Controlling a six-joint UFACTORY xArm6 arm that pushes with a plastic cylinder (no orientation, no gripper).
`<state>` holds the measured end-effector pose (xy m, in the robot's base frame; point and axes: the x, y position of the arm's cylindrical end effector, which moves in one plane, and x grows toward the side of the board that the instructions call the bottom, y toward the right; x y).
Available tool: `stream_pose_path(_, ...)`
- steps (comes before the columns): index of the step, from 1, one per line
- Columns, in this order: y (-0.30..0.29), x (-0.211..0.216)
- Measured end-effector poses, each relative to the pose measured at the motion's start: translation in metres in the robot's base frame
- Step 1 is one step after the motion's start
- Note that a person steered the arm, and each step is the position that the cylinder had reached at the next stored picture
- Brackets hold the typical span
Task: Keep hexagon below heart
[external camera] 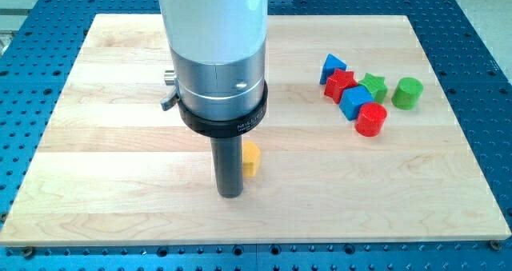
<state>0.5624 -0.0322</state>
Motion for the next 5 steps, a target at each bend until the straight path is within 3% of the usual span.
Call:
stream_pose_path(1,-0.018,0.04)
stream_pose_path(3,0.026,-0.005)
stream_pose_path(5,0.026,0.019)
